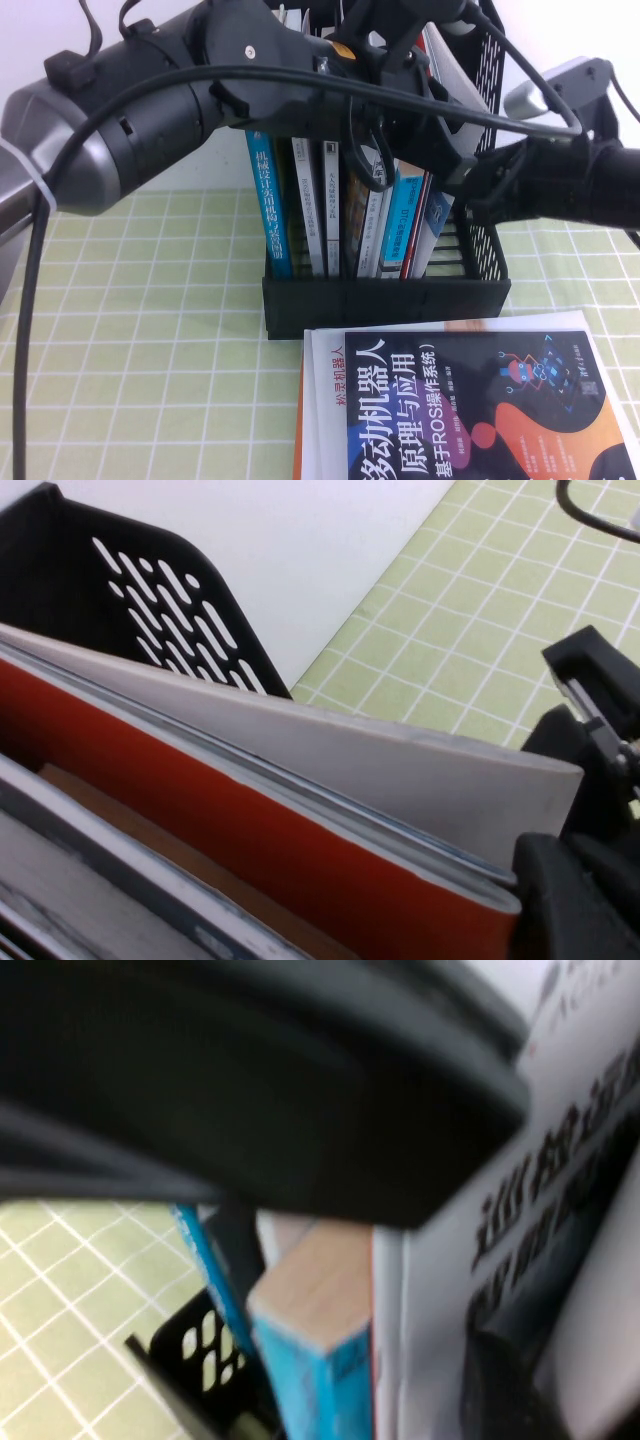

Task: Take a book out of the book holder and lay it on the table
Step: Pick up the right side book from the book shelf

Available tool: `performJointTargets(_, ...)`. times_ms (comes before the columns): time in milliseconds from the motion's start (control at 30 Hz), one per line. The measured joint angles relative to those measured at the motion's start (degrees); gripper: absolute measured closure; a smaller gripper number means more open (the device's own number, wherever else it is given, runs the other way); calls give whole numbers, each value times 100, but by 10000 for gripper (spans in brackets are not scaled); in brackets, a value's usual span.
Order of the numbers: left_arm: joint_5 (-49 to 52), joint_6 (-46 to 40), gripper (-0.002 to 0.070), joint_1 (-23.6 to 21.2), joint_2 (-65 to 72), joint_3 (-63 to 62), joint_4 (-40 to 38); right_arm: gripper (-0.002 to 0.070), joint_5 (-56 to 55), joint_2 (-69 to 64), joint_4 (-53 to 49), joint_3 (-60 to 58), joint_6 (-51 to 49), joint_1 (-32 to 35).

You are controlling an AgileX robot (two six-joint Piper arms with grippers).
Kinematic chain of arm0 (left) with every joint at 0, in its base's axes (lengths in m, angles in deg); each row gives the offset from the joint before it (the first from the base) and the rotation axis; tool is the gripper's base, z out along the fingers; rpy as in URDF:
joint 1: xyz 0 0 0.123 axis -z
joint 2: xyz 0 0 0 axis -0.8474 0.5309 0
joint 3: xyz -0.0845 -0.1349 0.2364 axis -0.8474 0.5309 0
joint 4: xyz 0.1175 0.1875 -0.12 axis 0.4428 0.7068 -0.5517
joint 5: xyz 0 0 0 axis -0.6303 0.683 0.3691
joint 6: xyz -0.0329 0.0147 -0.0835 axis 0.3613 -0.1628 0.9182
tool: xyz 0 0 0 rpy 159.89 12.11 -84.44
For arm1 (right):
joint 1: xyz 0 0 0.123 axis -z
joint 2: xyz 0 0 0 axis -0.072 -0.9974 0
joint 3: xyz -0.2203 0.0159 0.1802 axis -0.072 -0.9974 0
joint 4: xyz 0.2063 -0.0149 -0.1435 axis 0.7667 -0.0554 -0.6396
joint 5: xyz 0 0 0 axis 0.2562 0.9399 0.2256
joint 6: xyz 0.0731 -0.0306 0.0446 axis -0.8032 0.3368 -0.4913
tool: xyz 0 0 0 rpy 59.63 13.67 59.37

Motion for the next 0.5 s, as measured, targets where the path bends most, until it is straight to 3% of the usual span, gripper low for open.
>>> performJointTargets(300,-69,0,678,0,0,0,13,475,66,-675,10,699,212,-4)
performJointTargets(433,-80,0,678,0,0,0,35,608,80,-731,10,788,225,-13)
performJointTargets(500,-70,127,678,0,-53,0,121,640,68,-719,10,799,214,-13)
